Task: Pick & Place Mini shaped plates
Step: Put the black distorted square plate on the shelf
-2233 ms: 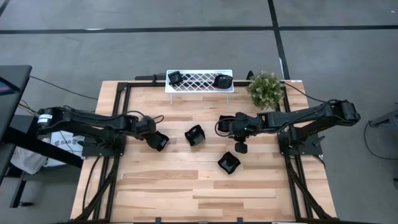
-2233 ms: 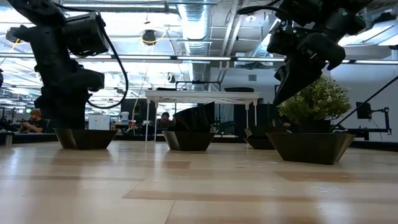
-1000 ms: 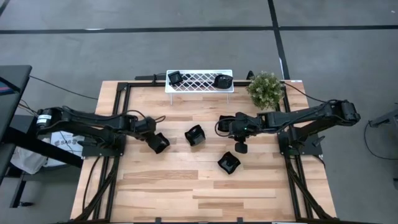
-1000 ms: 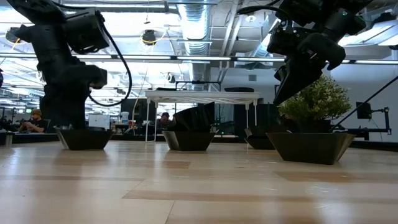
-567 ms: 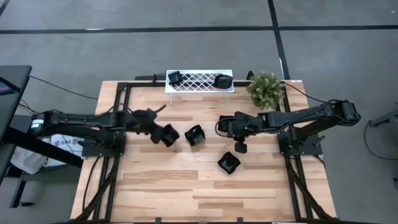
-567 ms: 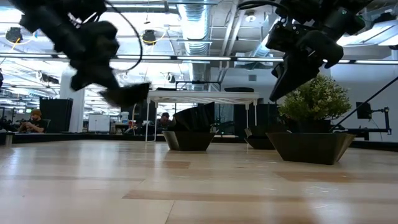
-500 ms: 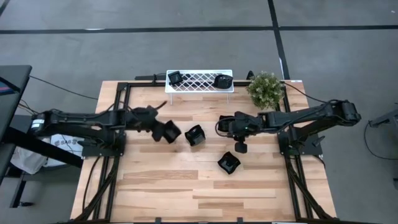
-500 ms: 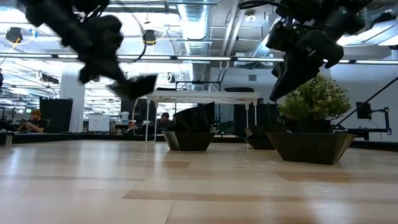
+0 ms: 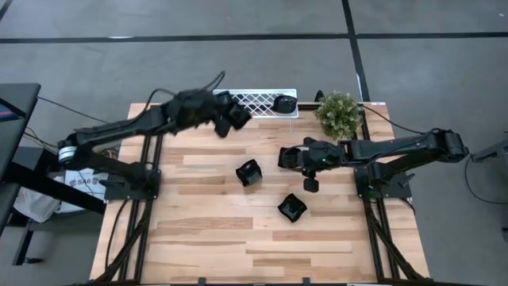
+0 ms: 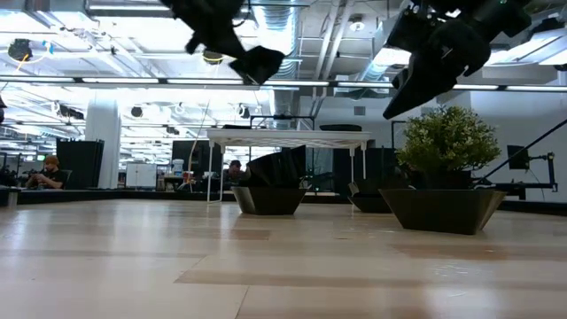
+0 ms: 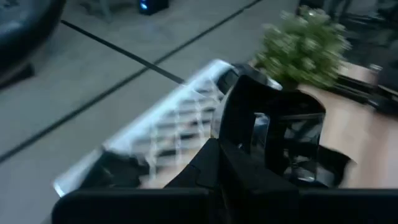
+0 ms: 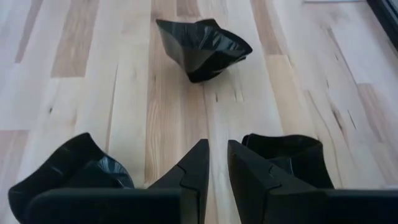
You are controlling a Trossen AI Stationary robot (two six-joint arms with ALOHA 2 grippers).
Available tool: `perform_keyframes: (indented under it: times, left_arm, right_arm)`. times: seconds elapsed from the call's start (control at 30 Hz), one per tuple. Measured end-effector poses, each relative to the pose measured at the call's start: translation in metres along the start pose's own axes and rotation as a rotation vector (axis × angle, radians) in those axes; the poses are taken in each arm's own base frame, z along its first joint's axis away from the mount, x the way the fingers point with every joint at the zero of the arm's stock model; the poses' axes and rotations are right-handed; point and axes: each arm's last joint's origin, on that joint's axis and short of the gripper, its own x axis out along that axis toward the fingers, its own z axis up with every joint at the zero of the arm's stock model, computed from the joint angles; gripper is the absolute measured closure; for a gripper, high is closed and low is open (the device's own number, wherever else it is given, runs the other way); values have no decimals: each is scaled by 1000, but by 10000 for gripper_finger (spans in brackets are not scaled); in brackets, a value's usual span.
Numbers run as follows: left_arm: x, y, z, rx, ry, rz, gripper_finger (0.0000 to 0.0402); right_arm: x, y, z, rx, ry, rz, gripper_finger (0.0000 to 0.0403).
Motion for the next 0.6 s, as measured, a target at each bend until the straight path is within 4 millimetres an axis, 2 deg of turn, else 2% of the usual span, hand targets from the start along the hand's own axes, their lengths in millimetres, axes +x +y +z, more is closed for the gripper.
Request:
perform_keyframes:
  times: [0.1, 0.23, 0.43, 0.6]
  left_arm:
    - [25, 11, 17, 21, -8, 0, 396]
    - [60, 22, 27, 20, 11, -42, 396]
    - [98, 37, 21, -12, 74, -5, 396]
    - [114, 51, 11, -64, 117, 32, 396]
  right_arm:
    - [-2, 0, 0, 2, -4, 0, 349]
    - [0, 0, -1, 1, 9, 0, 349]
    - [3, 0, -4, 7, 47, 0, 349]
    - [8, 1, -5, 6, 60, -1, 349]
